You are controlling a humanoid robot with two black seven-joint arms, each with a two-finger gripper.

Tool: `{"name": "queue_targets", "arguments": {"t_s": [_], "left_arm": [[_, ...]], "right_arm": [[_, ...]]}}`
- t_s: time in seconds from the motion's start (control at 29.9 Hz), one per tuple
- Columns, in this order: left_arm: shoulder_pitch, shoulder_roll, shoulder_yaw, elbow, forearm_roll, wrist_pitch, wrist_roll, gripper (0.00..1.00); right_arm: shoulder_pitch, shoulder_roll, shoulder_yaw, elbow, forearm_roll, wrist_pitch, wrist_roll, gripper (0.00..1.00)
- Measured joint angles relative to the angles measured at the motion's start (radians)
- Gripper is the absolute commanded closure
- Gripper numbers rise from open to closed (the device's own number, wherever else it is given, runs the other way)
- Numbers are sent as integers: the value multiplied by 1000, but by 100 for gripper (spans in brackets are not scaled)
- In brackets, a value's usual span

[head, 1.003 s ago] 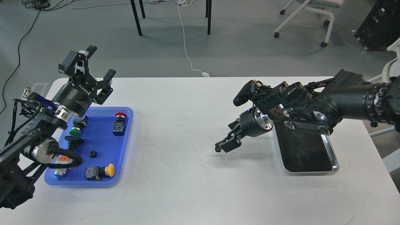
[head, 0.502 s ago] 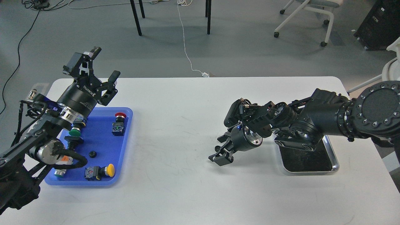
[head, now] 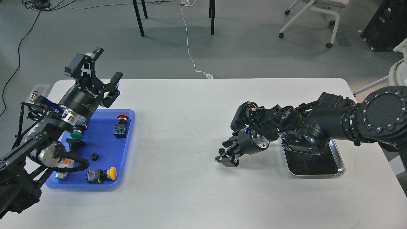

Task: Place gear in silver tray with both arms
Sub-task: 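Close the right gripper on the black gear, then carry the gear into the silver tray and open the right gripper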

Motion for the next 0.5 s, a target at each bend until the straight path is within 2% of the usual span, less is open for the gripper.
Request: {"name": "queue_targets", "arguments": {"t_s": [0.17, 0.5], "left_arm": [[12, 0, -2, -8, 1, 0, 0, 2], [17, 0, -2, -14, 3, 0, 0, 2]], "right_arm": [[-2, 2, 0, 0, 0, -2, 0, 77], [4, 7, 0, -3, 0, -2, 0, 77]]}}
